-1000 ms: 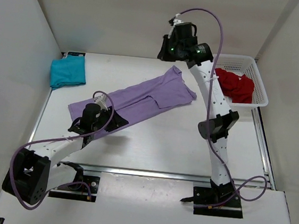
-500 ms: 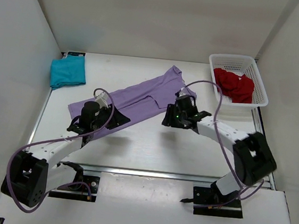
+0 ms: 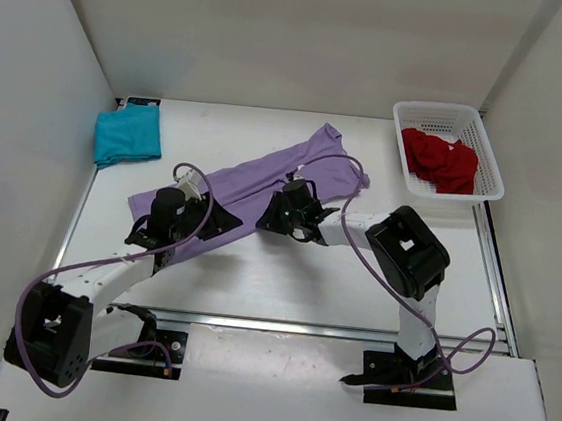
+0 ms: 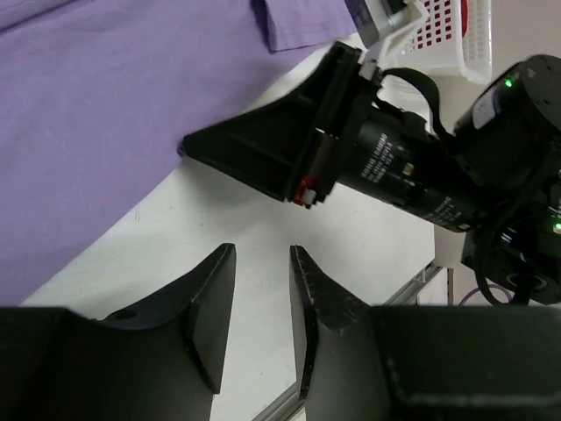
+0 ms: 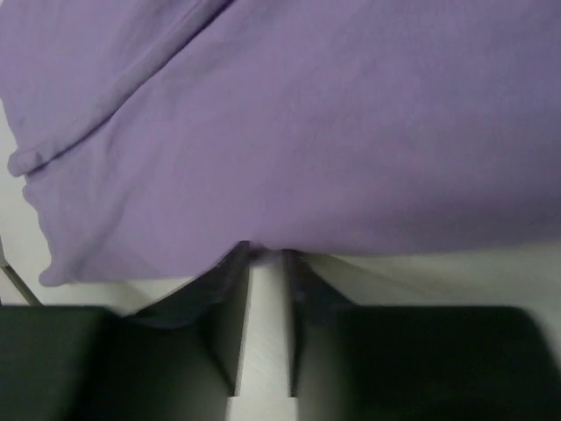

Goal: Fold and stack the t-shirts
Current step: Rotate the tshirt 90 degrees

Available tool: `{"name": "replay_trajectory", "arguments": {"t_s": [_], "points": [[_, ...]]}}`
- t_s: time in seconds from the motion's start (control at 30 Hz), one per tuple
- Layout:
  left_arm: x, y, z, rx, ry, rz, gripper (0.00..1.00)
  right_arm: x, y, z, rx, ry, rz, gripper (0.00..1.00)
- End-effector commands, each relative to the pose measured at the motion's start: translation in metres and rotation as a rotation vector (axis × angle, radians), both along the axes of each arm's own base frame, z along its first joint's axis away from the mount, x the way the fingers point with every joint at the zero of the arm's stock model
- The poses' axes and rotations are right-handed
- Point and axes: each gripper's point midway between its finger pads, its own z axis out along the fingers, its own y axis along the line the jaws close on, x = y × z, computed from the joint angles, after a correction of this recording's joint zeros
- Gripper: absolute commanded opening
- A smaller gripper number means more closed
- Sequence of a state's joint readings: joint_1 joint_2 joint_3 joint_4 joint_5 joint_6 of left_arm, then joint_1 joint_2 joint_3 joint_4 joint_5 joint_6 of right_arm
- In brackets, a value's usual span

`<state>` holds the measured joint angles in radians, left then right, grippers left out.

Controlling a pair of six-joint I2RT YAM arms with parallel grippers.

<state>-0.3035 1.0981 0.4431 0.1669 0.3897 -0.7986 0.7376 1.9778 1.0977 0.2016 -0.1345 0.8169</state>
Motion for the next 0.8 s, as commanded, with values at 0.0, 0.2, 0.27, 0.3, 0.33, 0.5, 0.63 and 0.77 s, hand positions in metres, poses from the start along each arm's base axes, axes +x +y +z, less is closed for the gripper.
{"name": "replay_trajectory", "arguments": {"t_s": [0.0,0.2,0.27,0.3,0.33,0.5,0.63,0.77], "points": [[0.009,-0.003,0.017,-0.003,-0.051,-0.015,0.42,0.011,0.007,-0.005,0.018,0.036,-0.045,0.16],[0.009,-0.008,0.009,0.017,-0.032,-0.022,0.42,0.005,-0.034,0.012,0.017,0.004,-0.062,0.0],[0.009,-0.01,0.006,0.031,-0.029,-0.027,0.42,-0.012,-0.066,0.013,0.001,0.008,-0.067,0.0],[0.01,-0.014,0.004,0.036,-0.026,-0.036,0.42,-0.009,-0.083,0.027,0.008,-0.01,-0.078,0.0],[0.01,-0.014,0.001,0.044,-0.019,-0.042,0.42,-0.012,-0.107,0.017,-0.022,0.007,-0.095,0.0],[0.002,-0.03,-0.018,0.097,0.021,-0.097,0.41,-0.031,-0.173,0.026,-0.031,0.058,-0.09,0.19],[-0.007,-0.022,-0.04,0.194,0.04,-0.093,0.43,0.009,-0.215,0.049,-0.085,-0.049,-0.226,0.47],[-0.01,-0.004,-0.045,0.247,0.04,-0.053,0.45,0.07,-0.238,0.063,-0.149,-0.11,-0.32,0.52]]}}
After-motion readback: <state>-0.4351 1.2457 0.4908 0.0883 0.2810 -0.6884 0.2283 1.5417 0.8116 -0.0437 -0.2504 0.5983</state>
